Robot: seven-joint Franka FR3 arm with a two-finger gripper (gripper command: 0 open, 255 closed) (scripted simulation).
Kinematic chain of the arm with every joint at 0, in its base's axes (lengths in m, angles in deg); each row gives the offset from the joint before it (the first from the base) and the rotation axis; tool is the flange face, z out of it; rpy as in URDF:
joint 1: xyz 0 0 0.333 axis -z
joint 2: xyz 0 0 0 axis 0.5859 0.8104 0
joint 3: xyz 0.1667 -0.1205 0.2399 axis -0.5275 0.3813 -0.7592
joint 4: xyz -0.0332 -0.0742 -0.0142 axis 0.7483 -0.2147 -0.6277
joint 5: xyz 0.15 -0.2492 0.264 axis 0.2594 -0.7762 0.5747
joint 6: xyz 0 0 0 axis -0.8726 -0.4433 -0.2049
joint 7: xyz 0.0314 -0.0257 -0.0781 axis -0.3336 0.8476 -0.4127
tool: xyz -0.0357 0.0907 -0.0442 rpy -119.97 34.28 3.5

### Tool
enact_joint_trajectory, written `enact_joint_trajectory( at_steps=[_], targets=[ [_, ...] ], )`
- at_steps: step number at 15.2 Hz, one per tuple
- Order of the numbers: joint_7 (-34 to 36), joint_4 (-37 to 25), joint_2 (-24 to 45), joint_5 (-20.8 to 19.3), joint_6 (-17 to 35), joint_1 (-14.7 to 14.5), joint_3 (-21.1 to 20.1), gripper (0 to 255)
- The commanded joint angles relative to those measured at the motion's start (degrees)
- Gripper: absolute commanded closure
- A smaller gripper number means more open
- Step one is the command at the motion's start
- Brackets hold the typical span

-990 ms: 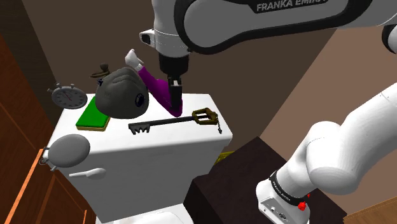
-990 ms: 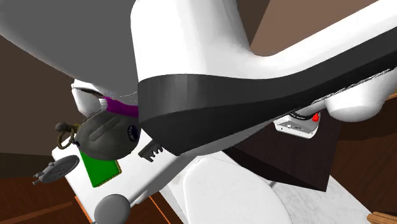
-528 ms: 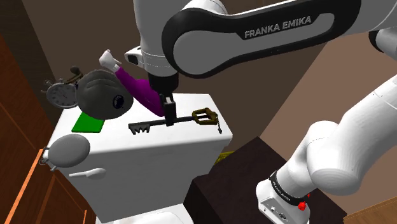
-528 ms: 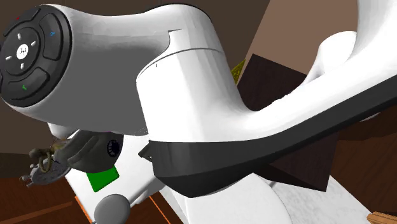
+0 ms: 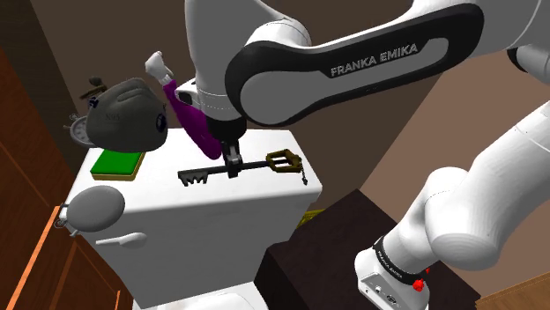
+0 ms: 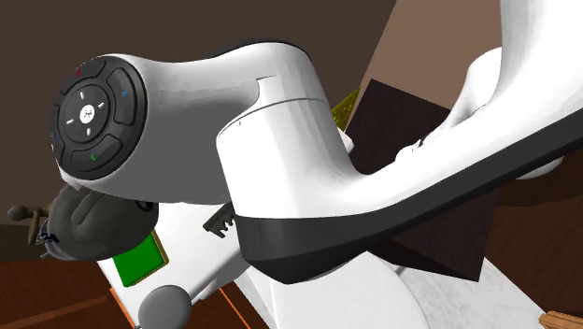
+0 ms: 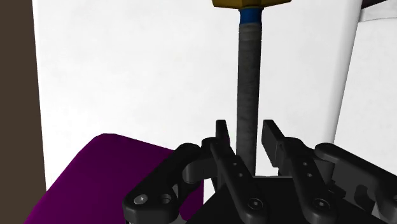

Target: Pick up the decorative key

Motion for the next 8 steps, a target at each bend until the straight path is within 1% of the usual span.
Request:
enact_joint_trajectory(
  at_steps=[1, 6, 8],
  targets=[
    [0.0, 0.2, 0.3, 0.3, 0.4, -0.1, -0.1, 255],
    [0.1, 0.5, 0.3, 0.3, 0.6, -0.1, -0.2, 255],
    [-0.2, -1.0, 0.4, 0.4, -0.7, 0.0, 0.0, 255]
  ],
)
